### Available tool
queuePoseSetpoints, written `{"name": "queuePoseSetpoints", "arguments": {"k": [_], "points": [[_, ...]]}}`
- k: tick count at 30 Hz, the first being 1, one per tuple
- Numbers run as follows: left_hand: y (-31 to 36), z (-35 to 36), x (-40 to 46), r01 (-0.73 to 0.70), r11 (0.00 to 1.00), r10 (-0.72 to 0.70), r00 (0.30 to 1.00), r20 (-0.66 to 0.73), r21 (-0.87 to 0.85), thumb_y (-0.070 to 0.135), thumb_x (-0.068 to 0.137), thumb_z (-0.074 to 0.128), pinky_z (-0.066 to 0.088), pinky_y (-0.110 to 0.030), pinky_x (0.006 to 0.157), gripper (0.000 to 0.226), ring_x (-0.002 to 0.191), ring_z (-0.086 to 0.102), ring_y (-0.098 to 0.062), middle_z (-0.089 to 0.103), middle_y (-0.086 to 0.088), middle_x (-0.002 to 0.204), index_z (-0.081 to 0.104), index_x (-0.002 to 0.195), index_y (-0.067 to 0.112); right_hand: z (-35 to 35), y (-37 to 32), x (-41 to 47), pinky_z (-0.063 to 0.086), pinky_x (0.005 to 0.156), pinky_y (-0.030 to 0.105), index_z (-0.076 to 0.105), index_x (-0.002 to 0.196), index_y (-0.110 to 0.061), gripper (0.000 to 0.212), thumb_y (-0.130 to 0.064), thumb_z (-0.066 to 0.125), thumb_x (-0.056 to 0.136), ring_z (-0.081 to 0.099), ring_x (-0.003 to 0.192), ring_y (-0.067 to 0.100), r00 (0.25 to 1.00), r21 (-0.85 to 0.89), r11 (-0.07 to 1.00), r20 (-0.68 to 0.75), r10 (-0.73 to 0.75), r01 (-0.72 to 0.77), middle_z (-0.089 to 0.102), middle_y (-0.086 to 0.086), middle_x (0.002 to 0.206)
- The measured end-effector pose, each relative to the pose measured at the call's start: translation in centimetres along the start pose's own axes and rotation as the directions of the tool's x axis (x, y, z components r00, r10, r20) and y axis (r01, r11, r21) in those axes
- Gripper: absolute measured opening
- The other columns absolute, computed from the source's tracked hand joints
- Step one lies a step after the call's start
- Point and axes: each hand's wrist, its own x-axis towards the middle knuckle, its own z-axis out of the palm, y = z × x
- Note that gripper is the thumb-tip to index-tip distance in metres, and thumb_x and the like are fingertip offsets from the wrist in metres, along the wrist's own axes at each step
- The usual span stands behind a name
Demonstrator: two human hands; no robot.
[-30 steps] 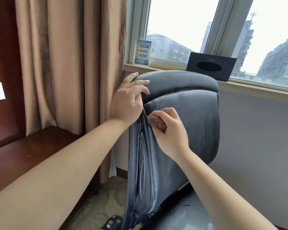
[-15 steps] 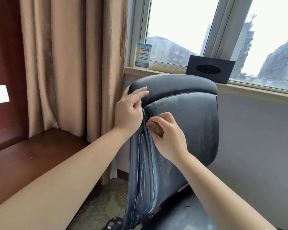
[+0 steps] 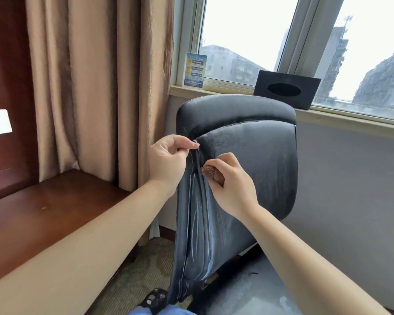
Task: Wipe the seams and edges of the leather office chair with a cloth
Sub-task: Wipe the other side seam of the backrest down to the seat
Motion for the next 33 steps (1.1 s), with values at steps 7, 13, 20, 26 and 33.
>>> {"name": "queuePoseSetpoints", "arguments": {"k": [7,13,20,26,33], "points": [[-0.4,-0.2,-0.1,0.172,0.959,-0.223,0.948,-0.225,-0.227,-0.01,0.072,0.075,0.045,-0.019,0.063,0.037,0.064,0.062,-0.006,0.066,0.004,0.066,0.052,0.063,0.017,0.3,-0.3,-0.7,0.049,0.057,0.033,0.065,0.1,-0.021,0.022,-0.008,0.064,0.082,0.053,0.071,0.018,0.999,-0.03,1.0,0.038,-0.007,0.008,0.051,-0.006,0.103],[-0.2,0.1,-0.5,0.233,0.935,-0.285,0.942,-0.175,-0.267,-0.004,0.076,0.076,0.054,-0.022,0.081,0.03,0.086,0.066,-0.007,0.067,0.004,0.092,0.064,0.087,0.022,-0.8,-1.8,2.0,0.044,0.058,0.027,0.066,0.104,-0.021,0.019,-0.019,0.065,0.085,0.056,0.076,0.017,0.996,0.015,1.0,-0.082,-0.026,0.027,0.055,-0.005,0.104],[0.4,-1.1,0.2,0.385,0.823,-0.425,0.905,-0.004,-0.419,0.0,0.09,0.061,0.053,-0.031,0.093,0.015,0.1,0.067,-0.021,0.07,-0.012,0.105,0.067,0.099,0.011,0.2,-3.5,3.8,0.03,0.043,0.02,0.068,0.089,-0.015,0.017,-0.014,0.054,0.08,0.059,0.073,0.024,0.946,-0.276,0.939,-0.189,-0.262,0.205,0.059,0.005,0.091],[0.5,-1.3,0.0,0.38,0.829,-0.41,0.912,0.015,-0.41,-0.005,0.092,0.051,0.056,-0.025,0.08,0.022,0.081,0.07,-0.015,0.072,-0.008,0.088,0.068,0.092,0.009,1.2,-3.1,2.2,0.023,0.04,0.02,0.064,0.076,-0.014,0.02,-0.014,0.044,0.078,0.054,0.063,0.023,0.946,-0.417,0.884,-0.142,-0.291,0.21,0.057,0.004,0.085],[1.1,-1.3,-0.3,0.393,0.817,-0.426,0.905,0.017,-0.423,-0.01,0.091,0.04,0.056,-0.02,0.076,0.033,0.068,0.069,-0.009,0.072,-0.001,0.074,0.066,0.086,0.01,-0.1,-3.7,3.0,0.031,0.045,0.021,0.069,0.087,-0.015,0.017,-0.011,0.063,0.071,0.061,0.07,0.026,0.954,-0.241,0.965,-0.246,-0.169,0.109,0.06,0.006,0.091]]}}
